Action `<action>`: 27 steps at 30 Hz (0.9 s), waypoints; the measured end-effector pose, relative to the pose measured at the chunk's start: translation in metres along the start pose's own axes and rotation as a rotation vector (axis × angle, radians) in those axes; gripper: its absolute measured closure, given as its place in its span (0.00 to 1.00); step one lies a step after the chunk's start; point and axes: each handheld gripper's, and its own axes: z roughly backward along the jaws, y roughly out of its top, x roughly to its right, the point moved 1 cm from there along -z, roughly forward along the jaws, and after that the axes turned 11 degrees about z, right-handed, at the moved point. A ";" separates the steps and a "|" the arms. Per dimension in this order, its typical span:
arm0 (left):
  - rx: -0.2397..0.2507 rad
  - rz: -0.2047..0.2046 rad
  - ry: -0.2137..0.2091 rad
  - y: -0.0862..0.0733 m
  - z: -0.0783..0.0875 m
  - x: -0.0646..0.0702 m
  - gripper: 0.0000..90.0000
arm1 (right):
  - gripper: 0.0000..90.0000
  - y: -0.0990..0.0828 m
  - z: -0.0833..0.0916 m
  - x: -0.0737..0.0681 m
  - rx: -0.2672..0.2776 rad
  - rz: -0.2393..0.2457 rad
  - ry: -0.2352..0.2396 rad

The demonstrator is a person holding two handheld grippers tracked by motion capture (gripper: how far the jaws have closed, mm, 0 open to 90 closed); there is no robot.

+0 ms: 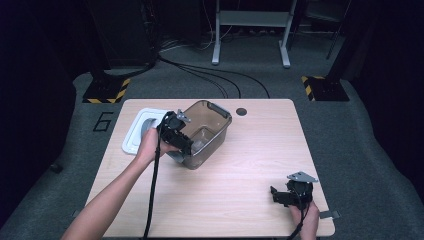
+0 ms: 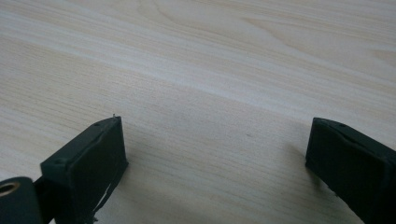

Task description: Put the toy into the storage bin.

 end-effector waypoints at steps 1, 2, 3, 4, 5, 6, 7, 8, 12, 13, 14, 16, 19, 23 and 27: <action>-0.001 0.001 0.001 0.000 0.000 0.000 0.27 | 0.04 0.000 0.000 0.000 0.001 0.001 0.000; -0.001 0.001 0.000 0.000 0.000 0.000 0.27 | 0.04 0.000 0.000 0.000 0.000 0.000 0.000; 0.000 0.001 0.000 0.000 0.000 0.000 0.27 | 0.04 0.000 0.000 0.000 0.001 0.001 0.000; 0.000 0.002 0.000 0.000 0.000 0.000 0.27 | 0.04 0.000 0.000 0.000 0.001 0.001 0.000; 0.002 0.003 0.003 0.000 0.000 0.000 0.27 | 0.04 0.000 0.000 0.000 0.000 0.000 0.000; 0.000 0.004 0.000 0.000 0.000 0.000 0.27 | 0.04 0.000 0.000 0.000 0.001 0.001 -0.001; 0.002 0.005 0.000 0.000 0.000 0.000 0.27 | 0.04 0.000 0.000 0.000 0.001 0.001 0.000; 0.002 0.006 -0.001 0.000 0.000 -0.001 0.27 | 0.04 0.000 0.000 0.000 0.001 0.001 0.000; 0.005 0.003 -0.003 -0.001 0.000 0.000 0.27 | 0.04 0.000 0.000 0.000 0.000 0.001 0.000; 0.006 0.003 -0.003 -0.001 0.000 0.000 0.27 | 0.04 0.000 0.000 0.000 0.001 0.001 0.000; 0.006 0.003 -0.003 -0.001 0.000 0.000 0.27 | 0.04 0.000 0.000 0.000 0.002 0.001 -0.001; 0.010 0.005 -0.006 -0.001 0.000 0.000 0.27 | 0.04 0.000 0.000 0.000 0.001 0.001 0.000; 0.013 0.008 -0.007 -0.001 0.000 0.000 0.26 | 0.04 0.000 0.000 0.000 0.000 0.001 0.000; 0.015 0.004 -0.005 -0.002 0.000 0.001 0.26 | 0.04 0.000 0.000 0.000 0.001 0.001 -0.001; 0.010 -0.004 -0.012 -0.001 0.001 0.002 0.25 | 0.04 0.000 0.000 0.000 0.000 0.001 -0.002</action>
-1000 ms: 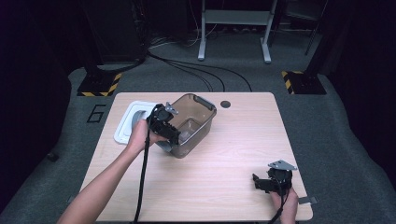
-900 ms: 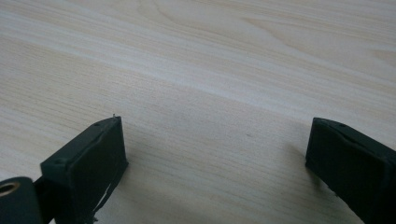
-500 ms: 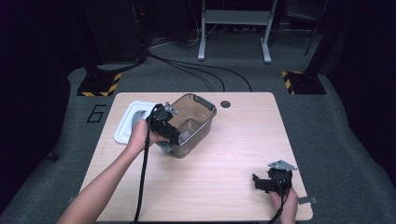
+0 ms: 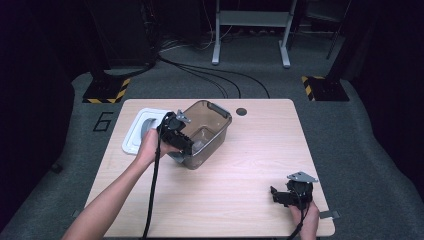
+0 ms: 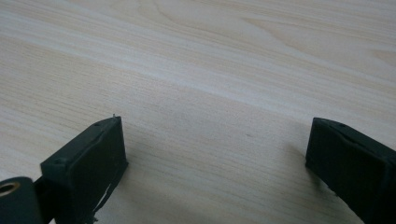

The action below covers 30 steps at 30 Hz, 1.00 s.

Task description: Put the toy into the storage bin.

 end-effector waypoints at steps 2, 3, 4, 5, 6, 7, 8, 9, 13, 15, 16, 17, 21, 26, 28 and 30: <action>0.004 0.000 0.002 0.000 0.000 0.000 0.24 | 0.04 0.000 0.000 0.000 0.000 0.000 0.002; 0.006 -0.006 0.008 0.000 0.000 0.000 0.24 | 0.04 0.000 0.000 0.000 0.000 0.000 0.000; 0.004 -0.003 0.004 0.000 0.000 0.001 0.23 | 0.04 0.000 0.000 0.000 0.000 0.000 0.002; 0.005 -0.007 0.006 0.000 0.001 0.001 0.23 | 0.04 0.000 0.000 0.000 0.000 -0.001 0.002; 0.007 -0.003 0.003 0.000 0.001 0.001 0.23 | 0.04 0.000 0.000 0.000 0.000 -0.001 0.002; 0.008 -0.004 0.005 0.000 0.001 0.001 0.22 | 0.04 0.000 0.000 0.000 0.000 -0.001 0.002; 0.010 -0.003 0.007 0.000 0.002 0.001 0.22 | 0.04 0.000 0.000 0.000 0.000 0.000 0.002; 0.010 -0.004 0.004 0.000 0.002 0.001 0.22 | 0.04 0.000 0.000 0.000 0.000 -0.001 0.002; 0.024 0.004 -0.001 0.000 0.006 0.001 0.18 | 0.04 0.000 0.000 0.000 0.000 -0.001 0.002; 0.035 0.000 0.000 -0.001 0.008 0.001 0.17 | 0.04 0.000 0.000 0.000 0.000 0.000 0.002; 0.039 0.001 0.000 -0.001 0.010 0.001 0.16 | 0.04 0.000 0.000 0.000 0.000 -0.001 0.002; 0.042 0.005 -0.001 -0.001 0.012 0.001 0.16 | 0.04 0.000 0.000 0.000 0.000 -0.001 0.002; 0.059 0.018 -0.002 -0.003 0.019 0.000 0.12 | 0.04 0.000 0.000 0.000 0.000 -0.001 0.002; 0.081 0.042 0.000 -0.006 0.032 -0.004 0.07 | 0.04 0.000 0.000 0.000 -0.001 -0.001 0.002; 0.085 0.042 0.008 -0.007 0.037 -0.007 0.06 | 0.04 0.000 0.000 0.000 -0.001 0.000 0.000; 0.091 0.050 0.014 -0.009 0.042 -0.012 0.04 | 0.04 0.000 0.000 0.000 -0.001 0.000 0.000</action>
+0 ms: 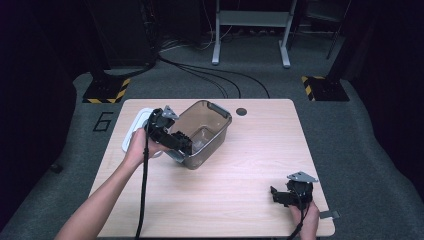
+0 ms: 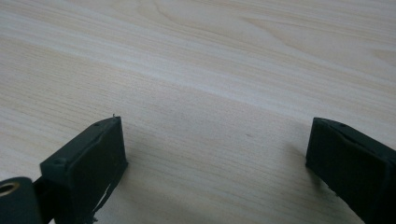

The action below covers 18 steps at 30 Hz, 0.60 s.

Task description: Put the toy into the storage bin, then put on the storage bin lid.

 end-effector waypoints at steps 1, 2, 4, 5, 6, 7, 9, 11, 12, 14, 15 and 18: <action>0.007 0.015 0.002 -0.002 0.003 -0.003 0.04 | 0.04 0.000 0.000 0.000 0.000 -0.002 0.002; 0.009 0.019 0.003 -0.003 0.006 -0.007 0.04 | 0.04 0.000 0.000 0.000 0.000 -0.001 0.000; 0.019 0.037 0.012 -0.006 0.010 -0.014 0.03 | 0.04 0.000 0.000 0.000 0.000 -0.002 0.002; 0.023 0.047 0.013 -0.007 0.012 -0.017 0.03 | 0.04 0.000 0.000 0.000 0.000 -0.002 0.002; 0.027 0.063 0.014 -0.009 0.014 -0.021 0.03 | 0.04 0.000 0.000 0.000 0.000 -0.002 0.001; 0.034 0.072 0.022 -0.011 0.017 -0.027 0.03 | 0.04 0.000 0.000 0.000 0.000 -0.002 0.001; 0.038 0.088 0.030 -0.014 0.021 -0.035 0.03 | 0.04 0.000 0.000 0.000 0.000 -0.002 0.001; 0.044 0.116 0.035 -0.018 0.024 -0.043 0.03 | 0.04 0.000 0.000 0.000 0.000 -0.002 0.000; 0.055 0.135 0.035 -0.020 0.024 -0.047 0.03 | 0.04 0.000 0.000 0.000 0.000 -0.002 0.001; 0.057 0.157 0.039 -0.024 0.025 -0.057 0.03 | 0.04 0.000 0.000 0.000 0.000 -0.002 0.000; 0.057 0.169 0.043 -0.025 0.025 -0.061 0.03 | 0.04 0.000 0.000 0.000 0.000 -0.002 0.001; 0.076 0.222 0.049 -0.031 0.022 -0.075 0.03 | 0.04 0.000 0.000 0.000 0.000 -0.002 0.000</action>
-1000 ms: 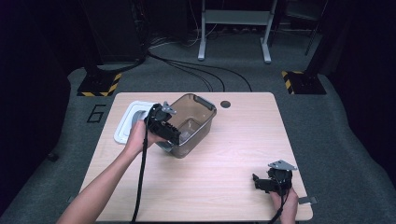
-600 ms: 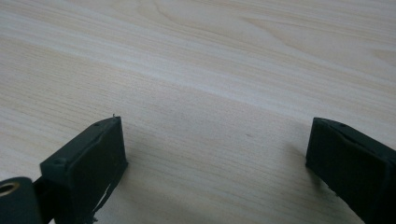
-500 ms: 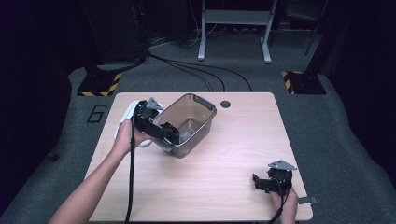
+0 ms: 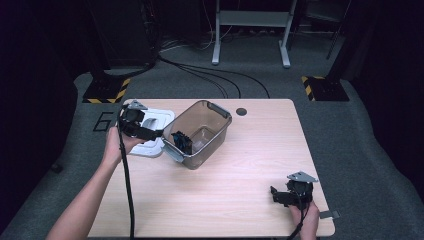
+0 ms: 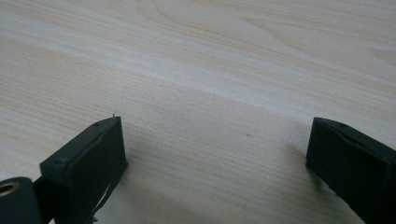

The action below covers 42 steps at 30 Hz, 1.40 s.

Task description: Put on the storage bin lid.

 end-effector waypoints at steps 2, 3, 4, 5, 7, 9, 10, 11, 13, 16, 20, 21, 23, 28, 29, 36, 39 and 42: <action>0.014 0.036 0.001 -0.002 -0.003 -0.009 0.03 | 0.04 0.000 0.000 0.000 0.000 -0.001 0.000; 0.017 0.050 0.008 -0.003 -0.004 -0.013 0.03 | 0.04 0.000 0.000 0.000 0.000 0.000 0.000; 0.007 0.052 0.010 -0.004 -0.004 -0.018 0.03 | 0.04 0.000 0.000 0.000 0.000 0.000 0.000; 0.005 0.070 0.019 -0.005 -0.007 -0.023 0.03 | 0.04 0.000 0.000 0.000 0.000 0.000 0.000; 0.003 0.088 0.026 -0.006 -0.010 -0.029 0.03 | 0.04 0.000 0.000 0.000 0.000 0.000 0.000; 0.011 0.125 0.035 -0.008 -0.014 -0.035 0.03 | 0.04 0.000 0.000 0.000 0.000 0.000 0.000; 0.018 0.134 0.044 -0.009 -0.017 -0.038 0.04 | 0.04 0.000 0.000 0.000 0.000 0.000 0.000; 0.010 0.146 0.045 -0.010 -0.019 -0.041 0.04 | 0.04 0.000 0.000 0.000 0.001 0.000 0.000; 0.008 0.178 0.050 -0.013 -0.027 -0.049 0.04 | 0.04 0.000 0.000 0.000 0.001 0.000 0.000; -0.001 0.205 0.060 -0.017 -0.038 -0.057 0.05 | 0.04 0.000 0.000 0.000 0.000 0.000 0.000; -0.021 0.227 0.083 -0.024 -0.052 -0.066 0.05 | 0.04 0.000 0.000 0.000 0.000 0.000 0.000; -0.035 0.226 0.086 -0.026 -0.056 -0.070 0.05 | 0.04 0.000 0.000 0.000 0.000 0.000 0.000; -0.042 0.250 0.096 -0.030 -0.063 -0.076 0.05 | 0.04 0.000 0.000 0.000 0.000 0.000 0.000; -0.063 0.279 0.116 -0.037 -0.075 -0.084 0.06 | 0.04 0.000 0.000 0.000 0.001 0.000 0.000; -0.062 0.286 0.118 -0.039 -0.077 -0.085 0.06 | 0.04 0.000 0.000 0.000 0.000 0.000 0.000; -0.074 0.311 0.156 -0.044 -0.094 -0.091 0.12 | 0.04 0.000 0.000 0.000 0.000 0.000 0.000; -0.086 0.313 0.173 -0.045 -0.101 -0.093 0.14 | 0.04 0.000 0.000 0.000 0.001 0.000 -0.001; -0.094 0.330 0.176 -0.047 -0.109 -0.095 0.12 | 0.04 0.000 0.000 0.000 0.000 0.000 0.000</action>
